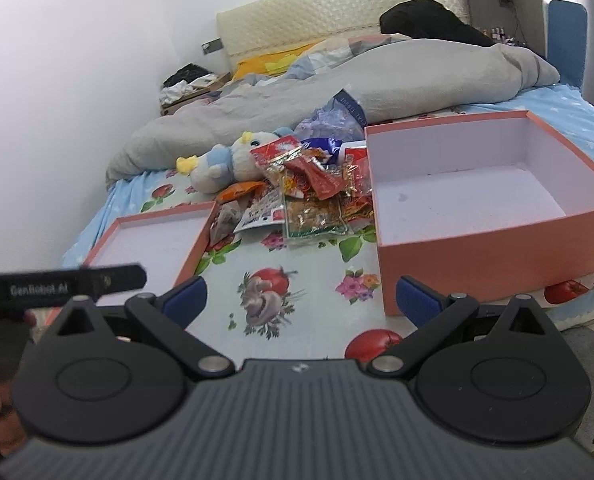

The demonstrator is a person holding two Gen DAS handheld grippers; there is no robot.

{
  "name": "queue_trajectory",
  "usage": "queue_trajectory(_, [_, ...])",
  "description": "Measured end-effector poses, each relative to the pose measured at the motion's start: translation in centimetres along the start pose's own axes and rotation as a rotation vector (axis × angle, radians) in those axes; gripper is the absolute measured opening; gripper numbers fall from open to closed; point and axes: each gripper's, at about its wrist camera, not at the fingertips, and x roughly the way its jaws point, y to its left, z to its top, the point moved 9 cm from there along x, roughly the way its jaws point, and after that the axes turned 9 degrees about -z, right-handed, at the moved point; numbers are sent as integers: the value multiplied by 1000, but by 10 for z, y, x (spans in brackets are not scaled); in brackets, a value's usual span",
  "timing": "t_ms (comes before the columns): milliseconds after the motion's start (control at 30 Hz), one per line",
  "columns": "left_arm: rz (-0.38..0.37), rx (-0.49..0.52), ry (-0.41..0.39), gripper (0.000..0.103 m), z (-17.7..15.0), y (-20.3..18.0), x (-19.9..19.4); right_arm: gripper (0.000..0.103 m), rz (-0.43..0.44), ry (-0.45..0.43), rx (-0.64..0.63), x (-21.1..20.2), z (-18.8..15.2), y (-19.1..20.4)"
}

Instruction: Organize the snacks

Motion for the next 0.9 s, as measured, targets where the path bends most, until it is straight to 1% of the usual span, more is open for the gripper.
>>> queue_trajectory(167, [4, -11, 13, 103, 3, 12, 17, 103, -7, -9, -19, 16, 8, 4])
queue_trajectory(300, [7, -15, 27, 103, 4, 21, 35, 102, 13, 17, -21, 33, 9, 6])
queue_trajectory(367, [-2, -15, 40, 103, 5, 25, 46, 90, 31, 27, -26, 42, 9, 9])
queue_trajectory(400, [3, -15, 50, 103, 5, 28, 52, 89, 36, 36, -25, 47, 9, 10])
queue_trajectory(467, [9, -14, 63, 103, 6, 33, 62, 78, 49, 50, -24, 57, 9, 13])
queue_trajectory(500, [12, -7, 66, 103, 6, 35, 67, 77, 57, 50, -33, 63, 10, 16])
queue_trajectory(600, [37, 28, 83, 103, 7, 38, 82, 76, 82, 46, -47, 75, 12, 24])
queue_trajectory(667, [42, 57, 102, 103, 7, 40, 94, 76, 88, 44, -55, 85, 14, 27])
queue_trajectory(733, [61, 94, 112, 103, 8, 42, 107, 77, 93, 46, -59, 96, 16, 28])
queue_trajectory(800, [77, 120, 113, 103, 9, 44, 117, 77, 128, 37, -70, 104, 18, 33])
queue_trajectory(900, [89, 158, 119, 102, 10, 47, 132, 77, 122, 21, -106, 119, 23, 38])
